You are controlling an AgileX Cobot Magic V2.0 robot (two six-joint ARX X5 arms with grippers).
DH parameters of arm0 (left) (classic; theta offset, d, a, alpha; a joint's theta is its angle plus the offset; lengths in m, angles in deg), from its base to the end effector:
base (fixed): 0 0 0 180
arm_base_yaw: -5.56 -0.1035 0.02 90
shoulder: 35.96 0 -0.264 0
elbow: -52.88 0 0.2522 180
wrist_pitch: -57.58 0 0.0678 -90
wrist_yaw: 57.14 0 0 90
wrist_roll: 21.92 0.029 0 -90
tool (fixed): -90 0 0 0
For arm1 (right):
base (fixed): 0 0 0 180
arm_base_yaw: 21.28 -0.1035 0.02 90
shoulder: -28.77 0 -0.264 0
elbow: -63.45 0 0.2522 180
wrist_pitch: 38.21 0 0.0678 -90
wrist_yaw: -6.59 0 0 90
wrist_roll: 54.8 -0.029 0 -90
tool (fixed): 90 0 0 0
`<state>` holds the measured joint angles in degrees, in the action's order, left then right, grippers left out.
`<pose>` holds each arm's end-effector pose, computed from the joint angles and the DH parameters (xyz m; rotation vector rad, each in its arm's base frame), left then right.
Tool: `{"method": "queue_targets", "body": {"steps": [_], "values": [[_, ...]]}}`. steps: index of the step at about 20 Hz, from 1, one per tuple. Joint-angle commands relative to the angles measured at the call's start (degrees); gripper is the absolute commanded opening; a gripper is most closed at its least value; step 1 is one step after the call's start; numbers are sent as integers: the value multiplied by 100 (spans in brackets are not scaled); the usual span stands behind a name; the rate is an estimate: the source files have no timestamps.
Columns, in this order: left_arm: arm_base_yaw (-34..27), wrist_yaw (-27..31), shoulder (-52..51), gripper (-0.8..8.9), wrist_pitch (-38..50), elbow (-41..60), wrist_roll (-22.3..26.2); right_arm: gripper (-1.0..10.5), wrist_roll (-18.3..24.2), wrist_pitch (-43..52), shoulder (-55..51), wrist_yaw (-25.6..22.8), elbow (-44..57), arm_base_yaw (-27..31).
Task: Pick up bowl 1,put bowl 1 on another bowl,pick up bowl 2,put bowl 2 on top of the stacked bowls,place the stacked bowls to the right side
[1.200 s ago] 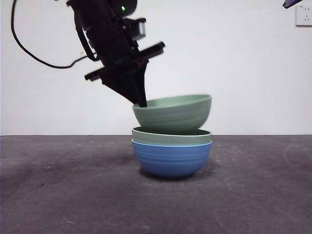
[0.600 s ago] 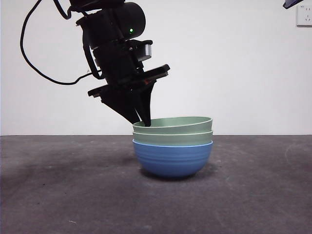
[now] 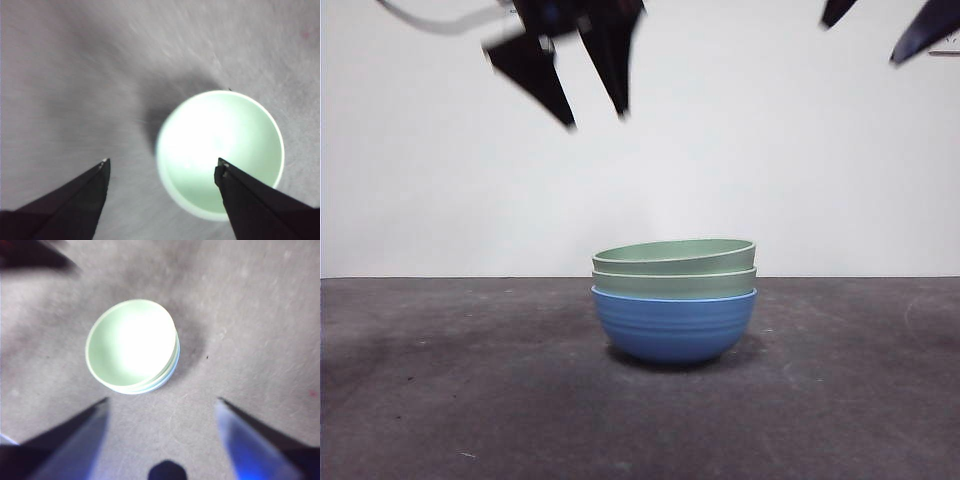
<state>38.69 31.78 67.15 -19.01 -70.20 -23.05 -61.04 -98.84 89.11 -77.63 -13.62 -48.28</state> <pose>0.3097 -0.2028 0.3659 0.2590 0.9680 -0.5374 0.1773 0.0936 0.3385 -0.0421 0.7908 0.5008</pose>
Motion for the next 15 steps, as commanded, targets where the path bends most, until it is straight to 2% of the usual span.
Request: {"method": "queue_targets", "body": {"steps": [1,5,8,12,15], "values": [[-26,262,-337,356,-376,-234,201,451,-105,295,470,28,17,0],[-26,273,-1263,356,-721,-256,269,450,-304,931,1508,94,17,0],[-20,256,-1888,355,-863,-256,269,446,-496,1346,2369,481,17,0],[-20,256,-2474,355,-1150,-256,267,445,-732,1840,3305,487,17,0],[-20,256,-2697,355,-1316,-256,267,436,-741,1947,3692,492,17,0]]}}
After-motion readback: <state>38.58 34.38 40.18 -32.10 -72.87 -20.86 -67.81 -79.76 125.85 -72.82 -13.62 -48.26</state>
